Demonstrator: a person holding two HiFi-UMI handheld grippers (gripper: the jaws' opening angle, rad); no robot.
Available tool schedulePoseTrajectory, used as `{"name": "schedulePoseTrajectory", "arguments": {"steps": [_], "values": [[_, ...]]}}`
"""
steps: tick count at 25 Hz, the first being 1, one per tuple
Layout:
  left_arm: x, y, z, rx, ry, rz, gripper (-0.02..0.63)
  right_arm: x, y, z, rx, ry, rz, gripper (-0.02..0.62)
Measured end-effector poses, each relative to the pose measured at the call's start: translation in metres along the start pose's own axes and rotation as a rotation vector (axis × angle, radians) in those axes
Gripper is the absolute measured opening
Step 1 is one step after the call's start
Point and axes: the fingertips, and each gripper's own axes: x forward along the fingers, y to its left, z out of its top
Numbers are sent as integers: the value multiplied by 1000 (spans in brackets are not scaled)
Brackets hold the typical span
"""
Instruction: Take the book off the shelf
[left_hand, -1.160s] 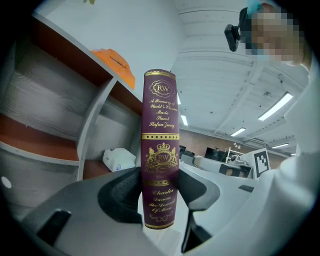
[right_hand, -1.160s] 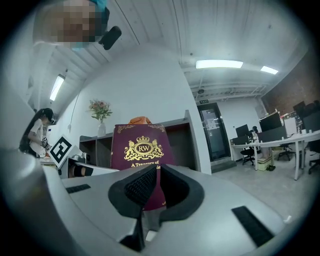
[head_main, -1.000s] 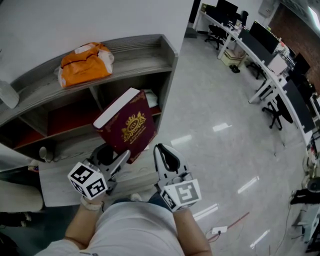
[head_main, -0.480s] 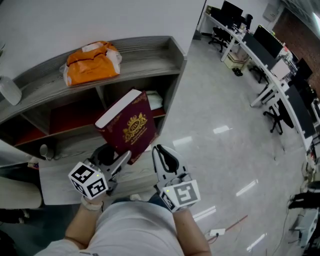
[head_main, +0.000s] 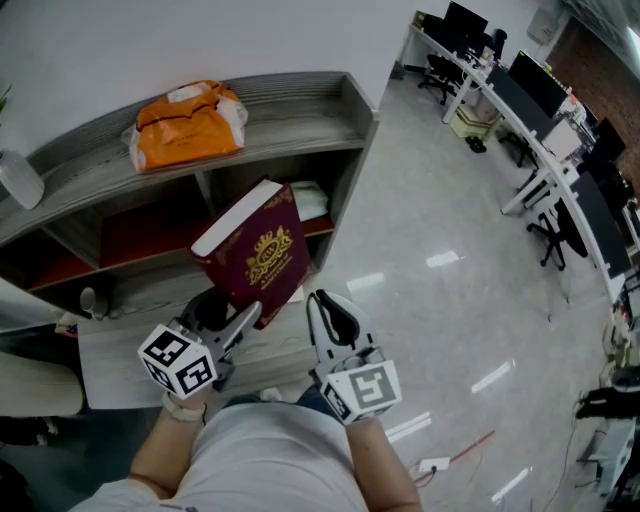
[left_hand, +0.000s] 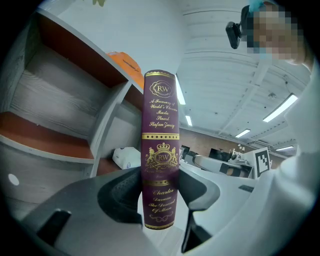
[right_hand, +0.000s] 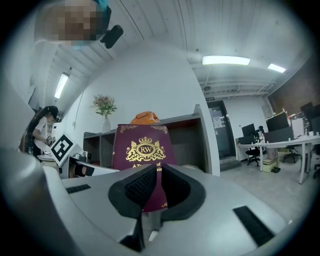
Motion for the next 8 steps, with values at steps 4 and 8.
{"name": "schedulePoseTrajectory", "arguments": {"steps": [4,8], "values": [[0,2,-2,-3,2,8,218,1,0,3,12,-10,-5,29],[-1,4,-5,-7,9,15,218,0,0,0,17,-7,-6,29]]}}
